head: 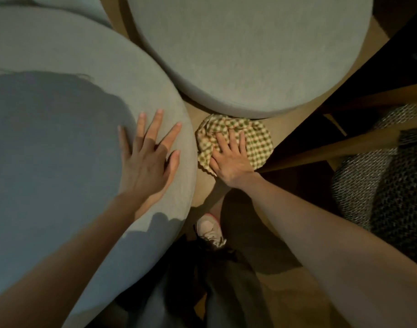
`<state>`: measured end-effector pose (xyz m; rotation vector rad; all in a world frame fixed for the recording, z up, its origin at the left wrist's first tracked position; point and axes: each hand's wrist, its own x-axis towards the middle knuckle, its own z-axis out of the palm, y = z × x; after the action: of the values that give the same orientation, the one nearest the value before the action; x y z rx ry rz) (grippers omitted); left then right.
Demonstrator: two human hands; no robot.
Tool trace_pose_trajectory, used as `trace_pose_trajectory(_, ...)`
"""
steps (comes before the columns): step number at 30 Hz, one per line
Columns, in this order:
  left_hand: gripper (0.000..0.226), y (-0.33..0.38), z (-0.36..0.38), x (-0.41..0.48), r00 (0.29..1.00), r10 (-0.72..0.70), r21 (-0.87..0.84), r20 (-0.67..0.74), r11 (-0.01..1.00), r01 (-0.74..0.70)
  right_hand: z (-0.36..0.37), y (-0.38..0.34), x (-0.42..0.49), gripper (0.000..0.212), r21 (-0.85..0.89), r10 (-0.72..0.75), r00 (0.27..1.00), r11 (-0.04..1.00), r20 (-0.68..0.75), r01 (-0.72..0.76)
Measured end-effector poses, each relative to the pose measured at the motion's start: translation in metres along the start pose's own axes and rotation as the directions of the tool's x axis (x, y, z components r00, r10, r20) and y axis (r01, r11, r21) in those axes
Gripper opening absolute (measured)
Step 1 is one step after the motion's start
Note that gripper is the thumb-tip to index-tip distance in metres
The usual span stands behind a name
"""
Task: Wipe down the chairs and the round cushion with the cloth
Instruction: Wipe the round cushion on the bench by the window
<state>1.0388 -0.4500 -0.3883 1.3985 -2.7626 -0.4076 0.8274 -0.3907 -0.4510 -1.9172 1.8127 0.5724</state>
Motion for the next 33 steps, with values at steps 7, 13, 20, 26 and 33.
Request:
trace_pose_trajectory(7, 0.050, 0.014, 0.007, -0.041, 0.992, -0.106, -0.075, -0.062, 0.992, 0.102, 0.029, -0.016, -0.052, 0.054, 0.017, -0.104, 0.991, 0.995, 0.078, 0.103)
trace_pose_trajectory(13, 0.048, 0.019, 0.001, -0.103, 0.978, -0.197, -0.117, -0.067, 0.975, 0.188, 0.054, -0.059, -0.082, 0.059, -0.063, -0.122, 0.988, 0.990, 0.098, 0.129)
trace_pose_trajectory(20, 0.049, -0.001, -0.003, -0.194, 0.980, -0.197, -0.100, -0.003, 0.975, 0.196, 0.067, -0.086, -0.111, 0.059, -0.122, -0.172, 0.982, 0.976, 0.080, 0.181)
trace_pose_trajectory(26, 0.050, -0.011, 0.001, -0.253, 0.958, -0.287, -0.141, 0.005, 0.948, 0.285, 0.079, -0.120, -0.140, 0.058, -0.093, -0.162, 0.985, 0.982, 0.054, 0.166)
trace_pose_trajectory(33, 0.050, -0.017, 0.004, -0.319, 0.903, -0.429, -0.236, -0.020, 0.880, 0.413, 0.094, -0.176, -0.172, 0.056, 0.108, -0.180, 0.982, 0.979, 0.050, 0.174)
